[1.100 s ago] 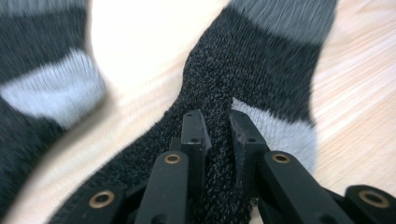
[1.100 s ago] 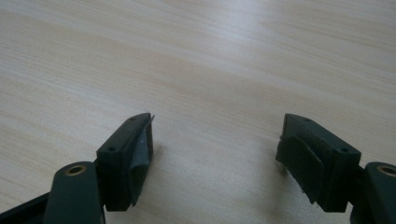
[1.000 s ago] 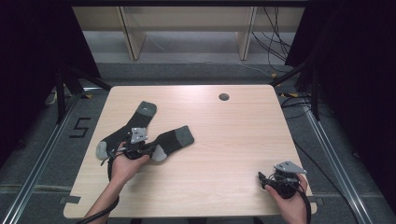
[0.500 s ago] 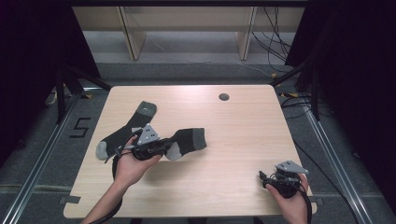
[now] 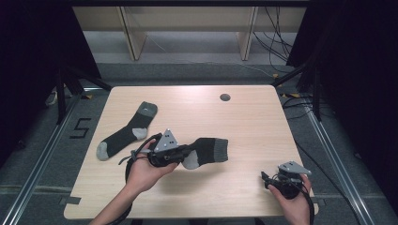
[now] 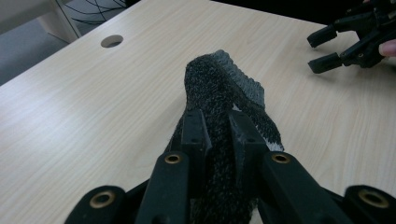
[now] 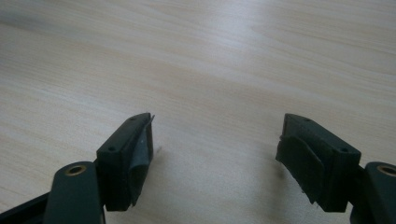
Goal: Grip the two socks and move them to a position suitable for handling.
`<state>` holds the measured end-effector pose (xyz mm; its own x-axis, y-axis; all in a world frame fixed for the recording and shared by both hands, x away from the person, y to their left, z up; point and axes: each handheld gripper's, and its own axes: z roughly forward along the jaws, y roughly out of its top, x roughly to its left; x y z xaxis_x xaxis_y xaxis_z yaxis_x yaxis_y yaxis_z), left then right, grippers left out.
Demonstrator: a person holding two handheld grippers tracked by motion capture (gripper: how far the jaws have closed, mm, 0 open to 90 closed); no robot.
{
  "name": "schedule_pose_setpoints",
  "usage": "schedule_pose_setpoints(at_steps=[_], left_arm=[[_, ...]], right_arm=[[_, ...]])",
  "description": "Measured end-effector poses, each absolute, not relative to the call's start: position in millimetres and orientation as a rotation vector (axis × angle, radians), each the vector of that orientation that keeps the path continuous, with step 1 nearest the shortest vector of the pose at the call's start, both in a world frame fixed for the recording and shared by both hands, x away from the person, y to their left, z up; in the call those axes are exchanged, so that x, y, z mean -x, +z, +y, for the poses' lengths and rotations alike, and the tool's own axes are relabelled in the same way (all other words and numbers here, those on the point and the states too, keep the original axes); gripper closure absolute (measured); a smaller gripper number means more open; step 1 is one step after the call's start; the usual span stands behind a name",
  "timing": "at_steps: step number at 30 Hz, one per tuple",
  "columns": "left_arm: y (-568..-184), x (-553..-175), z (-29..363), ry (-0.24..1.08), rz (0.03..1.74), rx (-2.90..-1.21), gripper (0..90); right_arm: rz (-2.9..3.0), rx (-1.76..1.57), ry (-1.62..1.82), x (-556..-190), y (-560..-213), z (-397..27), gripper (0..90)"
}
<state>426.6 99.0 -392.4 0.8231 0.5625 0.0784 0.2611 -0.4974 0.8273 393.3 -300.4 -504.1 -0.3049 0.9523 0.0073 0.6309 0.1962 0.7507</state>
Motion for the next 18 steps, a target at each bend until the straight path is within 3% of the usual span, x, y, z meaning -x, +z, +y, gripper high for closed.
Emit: schedule_pose_setpoints(at_steps=[18], left_arm=[[-448,-430,72,0.38,0.52,-2.235,77.1]], right_arm=[[2.007,-1.448,0.926,-393,-500,-297,26.9]])
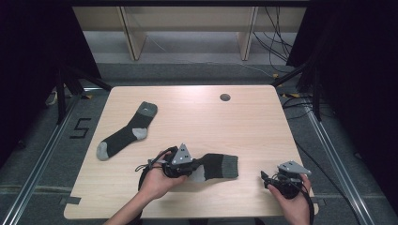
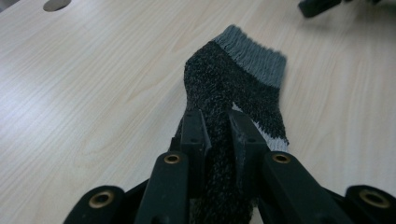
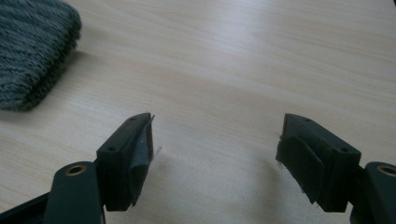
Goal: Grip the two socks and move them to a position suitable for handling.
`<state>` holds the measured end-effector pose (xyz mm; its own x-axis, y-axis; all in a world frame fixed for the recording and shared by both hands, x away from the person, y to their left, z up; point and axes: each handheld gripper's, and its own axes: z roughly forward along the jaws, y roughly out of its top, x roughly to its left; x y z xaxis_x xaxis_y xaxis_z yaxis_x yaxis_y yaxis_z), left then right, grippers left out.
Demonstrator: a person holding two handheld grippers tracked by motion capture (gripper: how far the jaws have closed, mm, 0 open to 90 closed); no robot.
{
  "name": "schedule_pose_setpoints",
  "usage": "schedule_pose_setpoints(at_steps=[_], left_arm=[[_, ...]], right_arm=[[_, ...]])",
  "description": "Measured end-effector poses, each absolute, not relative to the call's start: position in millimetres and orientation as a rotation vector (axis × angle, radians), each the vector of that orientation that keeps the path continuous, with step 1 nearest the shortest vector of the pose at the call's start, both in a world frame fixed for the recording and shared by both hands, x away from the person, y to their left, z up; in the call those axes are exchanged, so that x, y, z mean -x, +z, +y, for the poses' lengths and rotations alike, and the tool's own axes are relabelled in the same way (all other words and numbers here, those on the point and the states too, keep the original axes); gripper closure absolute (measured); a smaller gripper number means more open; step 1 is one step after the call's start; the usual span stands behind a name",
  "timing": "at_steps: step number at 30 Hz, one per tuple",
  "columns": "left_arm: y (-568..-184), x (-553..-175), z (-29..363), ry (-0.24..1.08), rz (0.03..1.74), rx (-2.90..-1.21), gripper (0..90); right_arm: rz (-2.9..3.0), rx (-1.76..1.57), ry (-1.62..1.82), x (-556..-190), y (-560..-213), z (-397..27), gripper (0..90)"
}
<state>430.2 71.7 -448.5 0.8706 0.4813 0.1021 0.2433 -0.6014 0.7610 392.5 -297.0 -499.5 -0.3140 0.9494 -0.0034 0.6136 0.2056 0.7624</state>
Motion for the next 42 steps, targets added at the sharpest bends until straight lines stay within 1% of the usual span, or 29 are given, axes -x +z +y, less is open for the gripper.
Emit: schedule_pose_setpoints(at_steps=[1,3,4,6,7,8,9,10,11,12,13,14,16,17,20,21,23,26,29,32,36,37,38,39,41,42], left_arm=[[-452,-432,71,0.372,0.517,-2.251,77.0],[-460,-436,69,0.365,0.511,-2.275,76.3],[-463,-437,69,0.355,0.522,-2.274,75.7],[-469,-439,69,0.357,0.523,-2.273,73.6],[-472,-440,69,0.351,0.521,-2.269,70.7],[-473,-442,70,0.35,0.508,-2.263,65.1],[-473,-442,70,0.35,0.508,-2.263,56.7],[-471,-441,73,0.35,0.554,-2.227,48.4],[-469,-441,75,0.351,0.574,-2.205,43.0],[-465,-440,80,0.36,0.583,-2.186,42.3],[-461,-439,86,0.374,0.59,-2.161,43.1],[-458,-438,92,0.386,0.6,-2.146,45.4],[-455,-436,108,0.405,0.632,-2.149,58.8],[-455,-436,116,0.406,0.669,-2.166,63.4],[-465,-437,137,0.427,0.748,-2.217,69.0],[-469,-437,142,0.427,0.762,-2.23,69.7],[-475,-435,150,0.4,0.78,-2.251,71.0],[-486,-435,153,0.388,0.806,-2.278,71.1],[-493,-438,152,0.376,0.821,-2.276,71.8],[-492,-443,150,0.407,0.816,-2.29,71.8],[-492,-446,148,0.407,0.821,-2.294,71.4],[-491,-445,148,0.407,0.825,-2.287,70.9],[-490,-445,149,0.401,0.827,-2.273,68.3],[-487,-445,151,0.408,0.83,-2.253,65.1],[-479,-445,158,0.446,0.851,-2.208,54.0],[-475,-445,163,0.474,0.881,-2.156,52.9]], right_arm=[[2.013,-1.392,0.919,-394,-498,-298,26.9],[2.024,-1.421,0.955,-393,-493,-292,27.0],[2.026,-1.384,0.958,-394,-490,-291,27.6],[2.039,-1.425,1.0,-393,-483,-281,30.5],[2.073,-1.362,1.009,-396,-481,-279,32.5],[2.084,-1.376,1.014,-396,-477,-272,35.0],[2.112,-1.311,1.019,-400,-475,-269,41.0],[2.135,-1.298,1.025,-401,-472,-264,48.5],[2.147,-1.292,1.026,-402,-469,-258,51.8],[2.159,-1.278,1.031,-404,-467,-252,56.5],[2.176,-1.256,1.025,-405,-466,-246,63.3],[2.199,-1.249,1.015,-406,-464,-240,66.7],[2.247,-1.252,1.004,-408,-465,-228,73.8],[2.262,-1.271,1.001,-408,-466,-223,75.5],[2.313,-1.301,0.97,-411,-471,-211,76.4],[2.323,-1.252,0.963,-414,-473,-210,75.9],[2.325,-1.302,0.927,-413,-474,-204,74.4],[2.332,-1.254,0.887,-417,-477,-203,73.5],[2.332,-1.282,0.872,-418,-479,-203,73.0],[2.337,-1.237,0.866,-420,-481,-205,72.9],[2.336,-1.281,0.869,-417,-481,-205,72.5],[2.335,-1.283,0.871,-418,-481,-206,72.0],[2.336,-1.251,0.867,-419,-481,-208,70.1],[2.333,-1.274,0.868,-418,-480,-207,67.3],[2.324,-1.262,0.895,-417,-477,-209,63.3],[2.311,-1.25,0.91,-416,-475,-210,62.9]])
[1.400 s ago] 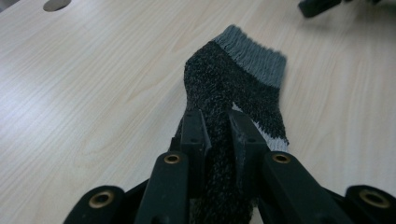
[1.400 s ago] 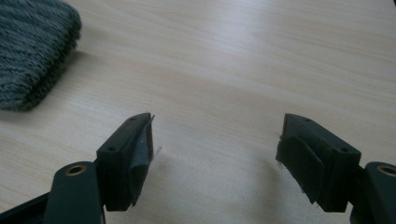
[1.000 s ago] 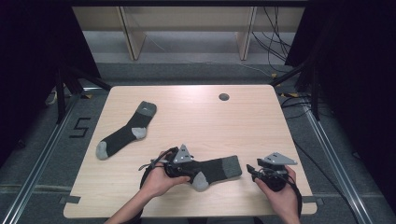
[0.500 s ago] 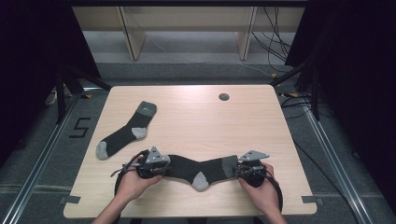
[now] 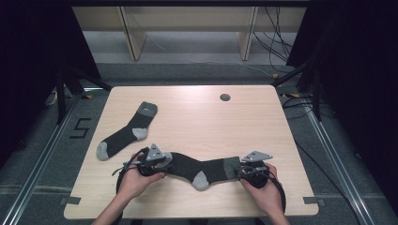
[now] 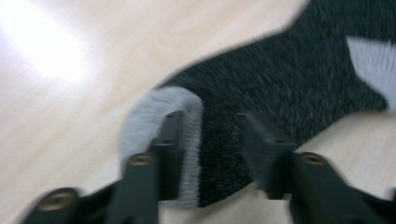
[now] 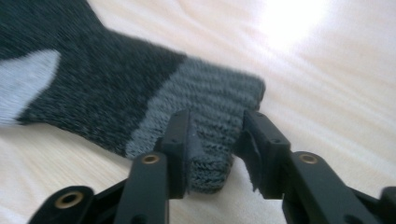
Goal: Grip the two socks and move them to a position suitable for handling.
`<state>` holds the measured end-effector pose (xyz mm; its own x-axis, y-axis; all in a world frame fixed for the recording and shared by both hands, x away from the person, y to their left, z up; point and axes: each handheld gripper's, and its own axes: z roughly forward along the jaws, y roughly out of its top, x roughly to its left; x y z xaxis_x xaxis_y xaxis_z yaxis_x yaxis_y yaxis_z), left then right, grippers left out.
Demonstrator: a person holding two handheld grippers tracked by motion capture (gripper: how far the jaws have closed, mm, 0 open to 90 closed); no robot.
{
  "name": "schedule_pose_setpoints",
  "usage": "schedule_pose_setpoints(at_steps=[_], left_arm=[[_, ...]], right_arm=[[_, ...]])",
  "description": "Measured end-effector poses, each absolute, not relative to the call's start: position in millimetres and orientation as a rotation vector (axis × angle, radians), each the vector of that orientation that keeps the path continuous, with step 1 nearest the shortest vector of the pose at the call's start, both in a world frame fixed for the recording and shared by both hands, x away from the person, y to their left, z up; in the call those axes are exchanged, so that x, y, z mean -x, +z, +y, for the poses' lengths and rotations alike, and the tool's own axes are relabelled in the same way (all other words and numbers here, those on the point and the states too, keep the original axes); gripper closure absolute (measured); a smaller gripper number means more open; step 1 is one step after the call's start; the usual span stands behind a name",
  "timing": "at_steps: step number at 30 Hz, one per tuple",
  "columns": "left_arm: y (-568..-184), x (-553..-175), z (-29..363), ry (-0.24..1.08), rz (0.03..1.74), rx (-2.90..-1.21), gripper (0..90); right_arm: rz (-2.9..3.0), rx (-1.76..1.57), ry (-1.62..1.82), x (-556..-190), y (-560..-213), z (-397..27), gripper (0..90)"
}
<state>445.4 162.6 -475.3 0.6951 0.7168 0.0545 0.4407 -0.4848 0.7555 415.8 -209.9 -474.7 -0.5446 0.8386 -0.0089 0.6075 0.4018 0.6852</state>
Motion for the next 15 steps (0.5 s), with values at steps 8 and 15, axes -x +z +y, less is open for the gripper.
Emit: schedule_pose_setpoints(at_steps=[8,15], left_arm=[[-452,-481,241,0.628,1.112,-2.053,43.6],[-463,-513,292,0.701,1.388,-1.911,35.9]], right_arm=[[2.196,-1.259,0.994,-410,-457,-230,56.7],[2.17,-1.334,0.971,-405,-459,-247,54.8]])
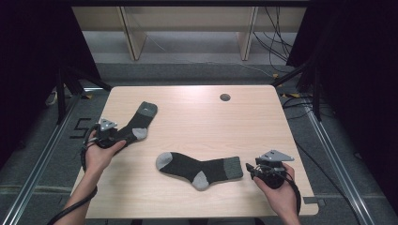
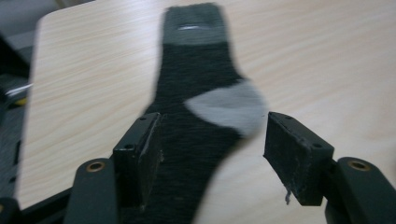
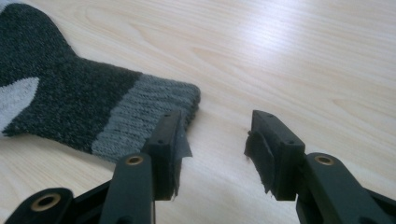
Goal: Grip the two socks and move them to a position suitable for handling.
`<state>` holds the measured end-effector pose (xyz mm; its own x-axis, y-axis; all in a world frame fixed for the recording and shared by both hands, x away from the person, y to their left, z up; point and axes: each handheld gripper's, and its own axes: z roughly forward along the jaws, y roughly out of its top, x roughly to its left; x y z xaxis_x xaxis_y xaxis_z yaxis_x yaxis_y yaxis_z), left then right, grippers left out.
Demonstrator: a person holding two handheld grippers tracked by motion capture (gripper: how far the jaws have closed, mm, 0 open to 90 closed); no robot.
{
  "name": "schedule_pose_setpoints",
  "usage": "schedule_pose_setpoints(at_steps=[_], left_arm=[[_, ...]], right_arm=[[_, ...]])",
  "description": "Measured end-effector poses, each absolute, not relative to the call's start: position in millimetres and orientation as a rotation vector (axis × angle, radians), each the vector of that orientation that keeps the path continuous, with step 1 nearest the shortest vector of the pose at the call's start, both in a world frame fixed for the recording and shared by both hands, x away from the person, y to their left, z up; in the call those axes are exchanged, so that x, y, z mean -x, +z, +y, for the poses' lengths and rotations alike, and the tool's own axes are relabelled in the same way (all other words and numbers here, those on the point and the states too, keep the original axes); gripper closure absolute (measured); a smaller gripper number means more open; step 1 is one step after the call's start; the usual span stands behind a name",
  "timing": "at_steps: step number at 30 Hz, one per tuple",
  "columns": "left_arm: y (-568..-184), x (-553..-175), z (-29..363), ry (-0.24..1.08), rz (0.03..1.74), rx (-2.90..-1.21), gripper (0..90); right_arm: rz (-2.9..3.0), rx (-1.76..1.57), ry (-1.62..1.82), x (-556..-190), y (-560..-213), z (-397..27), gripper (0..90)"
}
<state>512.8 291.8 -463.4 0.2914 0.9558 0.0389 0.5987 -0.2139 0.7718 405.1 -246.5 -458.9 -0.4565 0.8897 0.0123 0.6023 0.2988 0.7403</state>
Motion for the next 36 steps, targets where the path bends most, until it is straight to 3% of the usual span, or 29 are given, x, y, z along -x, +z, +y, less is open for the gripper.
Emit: schedule_pose_setpoints(at_steps=[13,22,27,32,36], left_arm=[[-492,-538,293,0.653,1.429,-1.958,35.3],[-505,-543,294,0.589,1.498,-1.905,27.9],[-503,-543,296,0.568,1.502,-1.911,41.8],[-503,-542,295,0.579,1.475,-1.922,67.1],[-499,-543,292,0.573,1.482,-1.955,73.5]], right_arm=[[2.146,-1.313,0.982,-404,-459,-252,53.4],[2.163,-1.316,0.978,-404,-459,-251,53.2],[2.16,-1.316,0.968,-404,-459,-252,53.1],[2.154,-1.379,0.985,-402,-459,-250,53.0],[2.15,-1.366,0.987,-402,-459,-252,52.8]])
